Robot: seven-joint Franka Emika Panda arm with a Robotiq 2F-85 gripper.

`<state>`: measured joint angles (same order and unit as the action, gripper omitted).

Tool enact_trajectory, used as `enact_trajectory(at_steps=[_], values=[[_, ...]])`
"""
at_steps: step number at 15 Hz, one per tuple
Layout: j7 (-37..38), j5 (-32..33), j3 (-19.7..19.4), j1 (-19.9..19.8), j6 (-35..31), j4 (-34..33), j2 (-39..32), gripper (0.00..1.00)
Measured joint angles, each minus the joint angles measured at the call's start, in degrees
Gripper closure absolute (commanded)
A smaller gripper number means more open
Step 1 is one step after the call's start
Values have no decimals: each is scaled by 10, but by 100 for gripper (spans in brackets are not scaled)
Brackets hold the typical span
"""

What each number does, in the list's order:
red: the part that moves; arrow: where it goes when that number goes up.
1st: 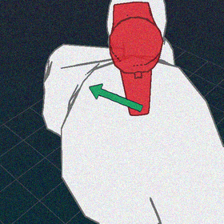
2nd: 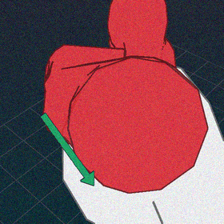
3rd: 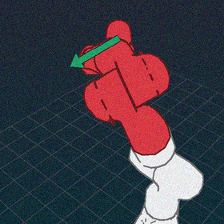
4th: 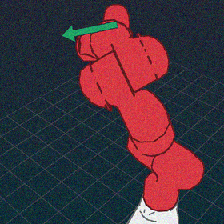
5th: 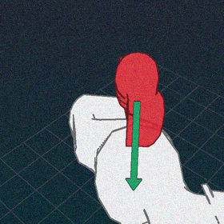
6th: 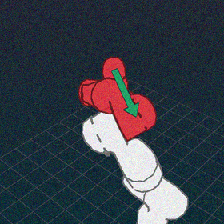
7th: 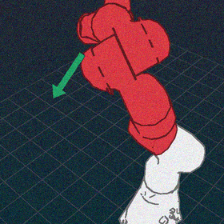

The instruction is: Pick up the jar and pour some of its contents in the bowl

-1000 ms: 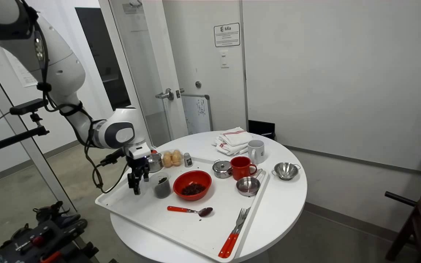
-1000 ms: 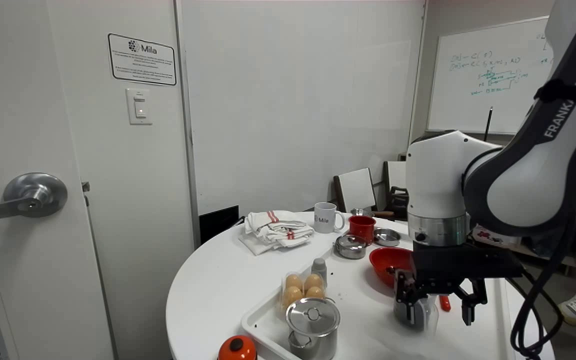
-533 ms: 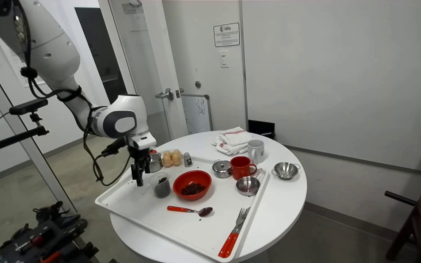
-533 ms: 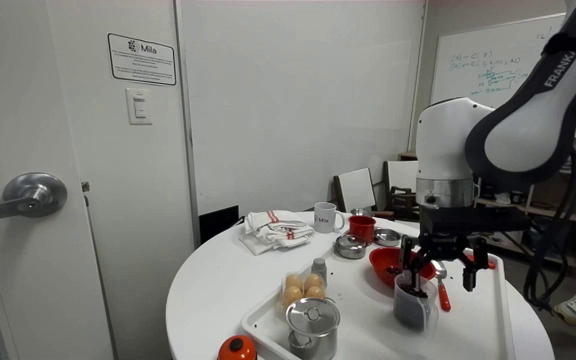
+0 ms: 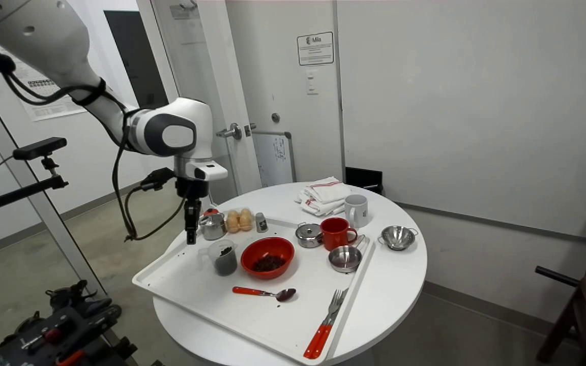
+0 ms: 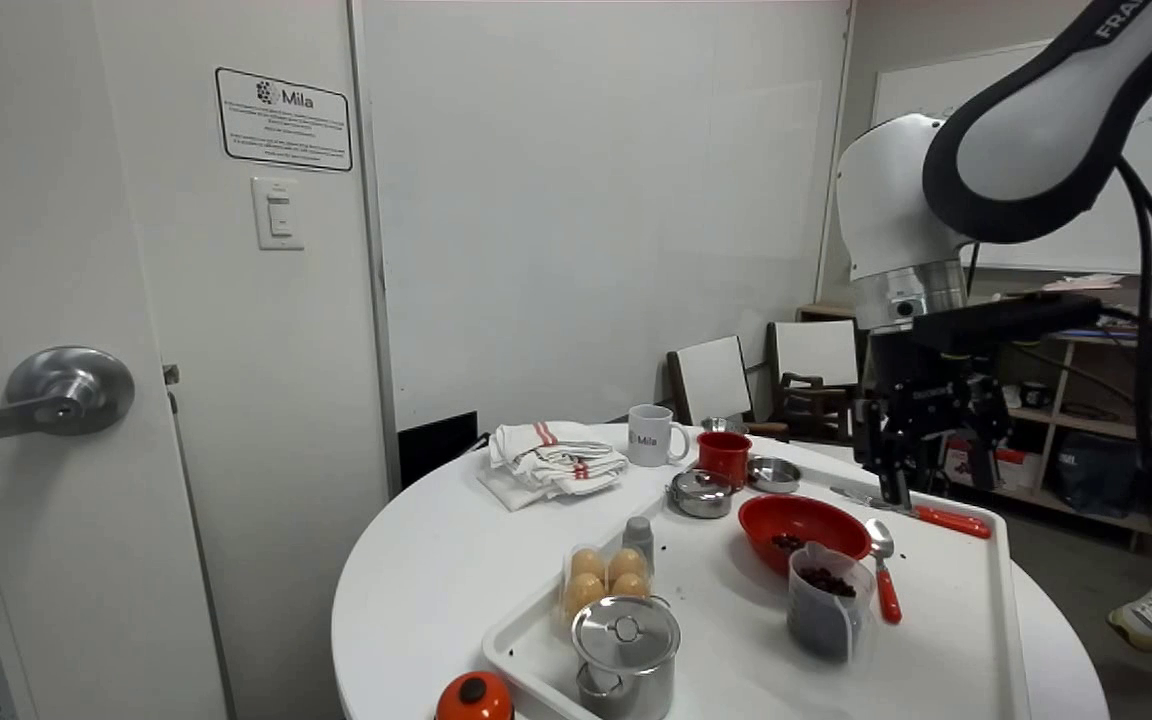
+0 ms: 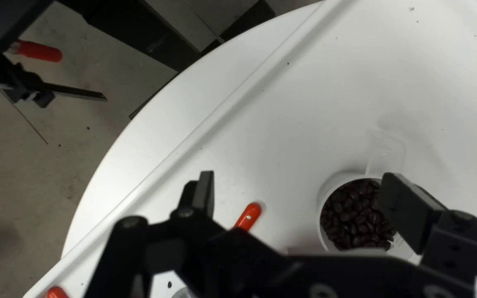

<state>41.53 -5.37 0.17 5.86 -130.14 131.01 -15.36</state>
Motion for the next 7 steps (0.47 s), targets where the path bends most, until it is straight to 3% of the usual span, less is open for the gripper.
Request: enact_trajectory(at_steps=[7], values=[[-24, 18, -10, -8, 46, -5, 37, 0]])
